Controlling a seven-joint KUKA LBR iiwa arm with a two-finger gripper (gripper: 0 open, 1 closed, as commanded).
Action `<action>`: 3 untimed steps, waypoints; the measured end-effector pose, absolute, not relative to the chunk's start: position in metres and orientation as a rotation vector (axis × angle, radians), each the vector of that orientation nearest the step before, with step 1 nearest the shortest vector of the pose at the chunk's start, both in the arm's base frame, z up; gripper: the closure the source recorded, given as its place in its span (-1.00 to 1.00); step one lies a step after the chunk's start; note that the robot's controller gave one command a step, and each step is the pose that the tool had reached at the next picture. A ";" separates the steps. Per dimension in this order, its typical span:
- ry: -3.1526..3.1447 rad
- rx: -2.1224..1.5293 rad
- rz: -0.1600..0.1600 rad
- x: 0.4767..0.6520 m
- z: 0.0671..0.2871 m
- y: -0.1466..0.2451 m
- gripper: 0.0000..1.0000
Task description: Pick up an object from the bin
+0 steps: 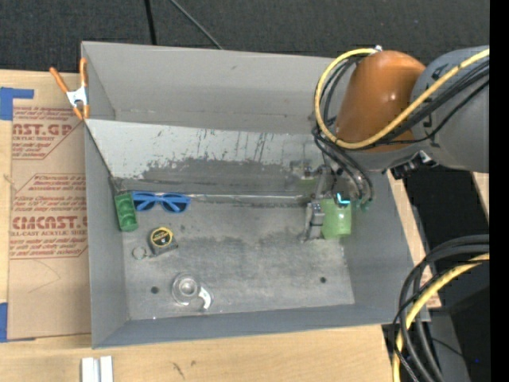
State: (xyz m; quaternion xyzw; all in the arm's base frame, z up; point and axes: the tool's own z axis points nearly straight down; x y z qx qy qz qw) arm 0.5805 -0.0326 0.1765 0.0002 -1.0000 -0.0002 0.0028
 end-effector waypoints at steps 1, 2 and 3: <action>-3.138 0.184 -0.017 0.565 0.098 -0.121 -1.00; -3.092 0.567 -0.039 0.594 0.070 -0.136 -1.00; -3.100 0.539 -0.032 0.588 0.085 -0.139 -1.00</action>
Offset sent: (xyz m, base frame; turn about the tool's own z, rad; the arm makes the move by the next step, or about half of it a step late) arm -0.0157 -0.0920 -0.0766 -0.1143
